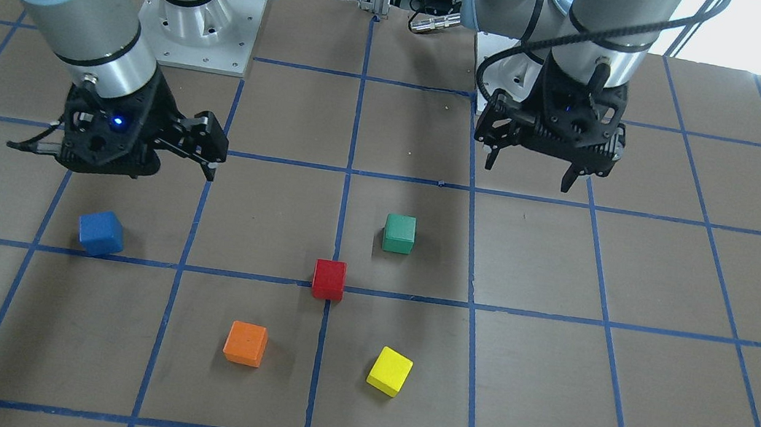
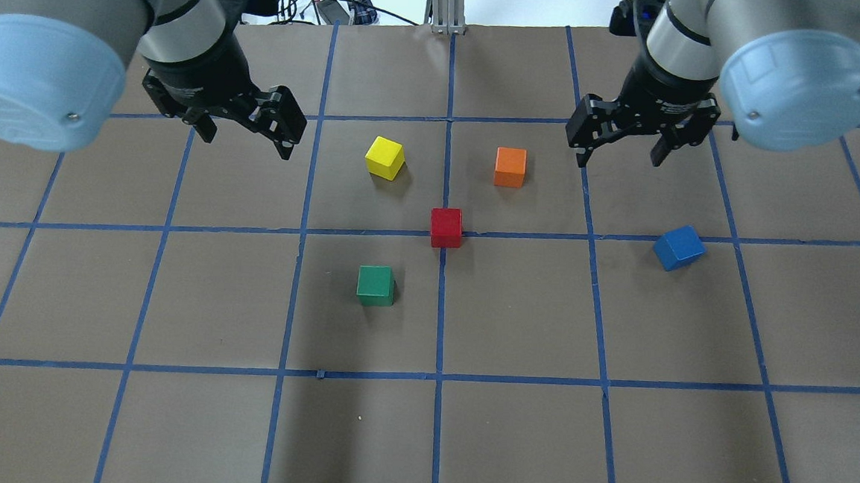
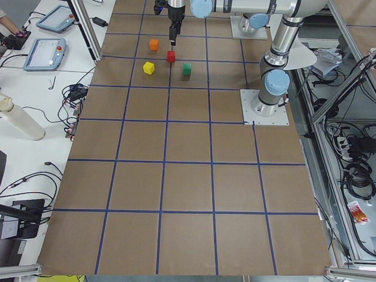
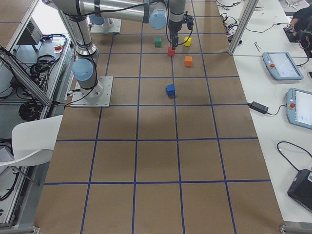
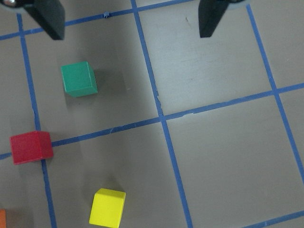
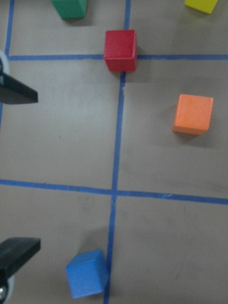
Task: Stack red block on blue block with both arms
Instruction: 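Reach the right gripper over the red cube and grasp it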
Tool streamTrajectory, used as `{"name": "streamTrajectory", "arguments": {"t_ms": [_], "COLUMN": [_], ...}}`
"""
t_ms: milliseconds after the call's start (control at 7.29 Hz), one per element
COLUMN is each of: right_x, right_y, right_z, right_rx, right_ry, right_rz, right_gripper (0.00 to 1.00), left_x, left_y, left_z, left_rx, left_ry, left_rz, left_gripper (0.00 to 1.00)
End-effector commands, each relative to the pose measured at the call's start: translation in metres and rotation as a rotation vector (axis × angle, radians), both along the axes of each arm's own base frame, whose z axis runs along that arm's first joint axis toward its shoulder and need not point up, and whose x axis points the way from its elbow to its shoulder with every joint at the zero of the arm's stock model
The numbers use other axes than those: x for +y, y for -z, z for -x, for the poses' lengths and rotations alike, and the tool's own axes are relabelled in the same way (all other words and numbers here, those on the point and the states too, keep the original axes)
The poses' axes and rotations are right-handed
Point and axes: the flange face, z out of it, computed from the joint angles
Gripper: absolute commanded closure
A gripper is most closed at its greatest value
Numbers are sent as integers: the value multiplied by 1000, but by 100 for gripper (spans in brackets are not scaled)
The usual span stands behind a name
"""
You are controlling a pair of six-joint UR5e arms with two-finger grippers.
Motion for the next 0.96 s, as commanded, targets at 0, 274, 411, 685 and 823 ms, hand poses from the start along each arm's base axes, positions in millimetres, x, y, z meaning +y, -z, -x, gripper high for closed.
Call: {"name": "streamTrajectory", "arguments": {"t_ms": [0, 274, 411, 685, 823], "right_x": [-17, -13, -15, -14, -14], "right_y": [53, 90, 110, 142, 156], "right_z": [-80, -133, -141, -160, -172], "right_rx": [-26, 12, 35, 47, 42], "right_ry": [5, 7, 20, 50, 74], "right_rz": [28, 36, 20, -13, -16], "right_gripper": [0, 0, 0, 0, 0], "left_x": [-3, -25, -29, -21, -16], "left_y": [-5, -3, -16, -15, -11], "left_z": [-15, -14, -11, -9, -12], "left_rx": [0, 10, 39, 16, 21], "left_ry": [-39, -85, -85, -79, -85], "left_rz": [-10, -17, -39, -100, -108], "left_gripper": [0, 0, 0, 0, 0]}}
